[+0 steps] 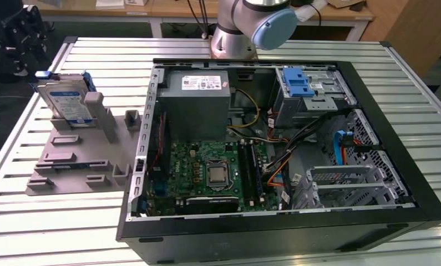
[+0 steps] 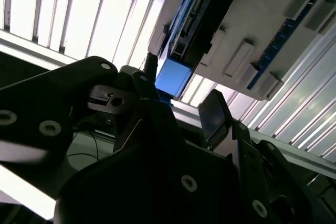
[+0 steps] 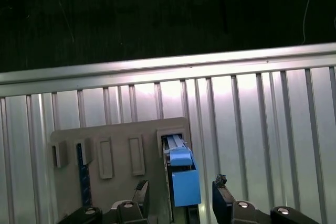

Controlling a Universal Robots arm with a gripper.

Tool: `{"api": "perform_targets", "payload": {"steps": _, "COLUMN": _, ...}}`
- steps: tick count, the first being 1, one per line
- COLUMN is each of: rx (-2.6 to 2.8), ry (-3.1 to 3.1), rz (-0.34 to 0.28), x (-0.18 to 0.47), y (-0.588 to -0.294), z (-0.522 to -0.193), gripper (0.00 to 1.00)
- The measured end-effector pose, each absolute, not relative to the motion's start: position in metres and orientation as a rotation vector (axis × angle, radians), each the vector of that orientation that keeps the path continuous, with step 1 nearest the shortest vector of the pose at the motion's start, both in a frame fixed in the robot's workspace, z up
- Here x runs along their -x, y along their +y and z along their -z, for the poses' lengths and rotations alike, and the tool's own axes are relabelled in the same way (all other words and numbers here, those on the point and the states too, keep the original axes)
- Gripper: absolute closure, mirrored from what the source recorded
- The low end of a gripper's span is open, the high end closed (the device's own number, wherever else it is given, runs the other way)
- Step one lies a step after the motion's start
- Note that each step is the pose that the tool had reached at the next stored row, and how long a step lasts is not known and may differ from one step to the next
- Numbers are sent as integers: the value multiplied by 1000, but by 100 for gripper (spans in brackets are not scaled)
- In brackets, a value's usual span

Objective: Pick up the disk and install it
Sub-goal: 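Pick up the disk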

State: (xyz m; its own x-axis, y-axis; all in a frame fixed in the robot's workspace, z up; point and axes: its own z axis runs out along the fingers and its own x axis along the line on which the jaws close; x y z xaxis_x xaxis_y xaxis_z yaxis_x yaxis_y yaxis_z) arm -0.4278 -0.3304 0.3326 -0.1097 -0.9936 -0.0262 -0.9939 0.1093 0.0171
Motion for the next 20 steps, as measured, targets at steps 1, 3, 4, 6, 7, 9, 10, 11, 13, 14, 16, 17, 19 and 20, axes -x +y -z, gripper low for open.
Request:
{"api": "perform_targets", "payload": {"steps": 1, "rx": 2090, "ry": 2333, "rz": -46, "x": 428, "y": -330, "z": -331, "gripper": 41}}
{"api": "perform_targets", "payload": {"steps": 3, "rx": 2090, "ry": 2331, "rz": -44, "x": 429, "y": -330, "z": -327, "gripper": 41}}
{"api": "perform_targets", "payload": {"steps": 4, "rx": 2090, "ry": 2330, "rz": -43, "x": 429, "y": -330, "z": -327, "gripper": 41}}
{"api": "perform_targets", "payload": {"steps": 6, "rx": 2090, "ry": 2331, "rz": -42, "x": 429, "y": -330, "z": -327, "gripper": 41}}
{"api": "perform_targets", "payload": {"steps": 7, "rx": 2090, "ry": 2331, "rz": -42, "x": 429, "y": -330, "z": -327, "gripper": 41}}
{"api": "perform_targets", "payload": {"steps": 9, "rx": 2090, "ry": 2331, "rz": -42, "x": 429, "y": -330, "z": -327, "gripper": 41}}
{"api": "perform_targets", "payload": {"steps": 10, "rx": 2090, "ry": 2330, "rz": -42, "x": 429, "y": -330, "z": -327, "gripper": 41}}
{"api": "perform_targets", "payload": {"steps": 11, "rx": 2091, "ry": 2329, "rz": -42, "x": 429, "y": -330, "z": -326, "gripper": 41}}
{"api": "perform_targets", "payload": {"steps": 13, "rx": 2099, "ry": 2322, "rz": -42, "x": 430, "y": -330, "z": -326, "gripper": 41}}
{"api": "perform_targets", "payload": {"steps": 14, "rx": 2109, "ry": 2313, "rz": -42, "x": 430, "y": -330, "z": -326, "gripper": 41}}
{"api": "perform_targets", "payload": {"steps": 16, "rx": 2127, "ry": 2297, "rz": -42, "x": 430, "y": -330, "z": -324, "gripper": 41}}
{"api": "perform_targets", "payload": {"steps": 17, "rx": 2131, "ry": 2293, "rz": -42, "x": 431, "y": -330, "z": -323, "gripper": 41}}
{"api": "perform_targets", "payload": {"steps": 19, "rx": 2132, "ry": 2292, "rz": -42, "x": 431, "y": -330, "z": -321, "gripper": 41}}
{"api": "perform_targets", "payload": {"steps": 20, "rx": 2132, "ry": 2292, "rz": -42, "x": 431, "y": -330, "z": -319, "gripper": 41}}
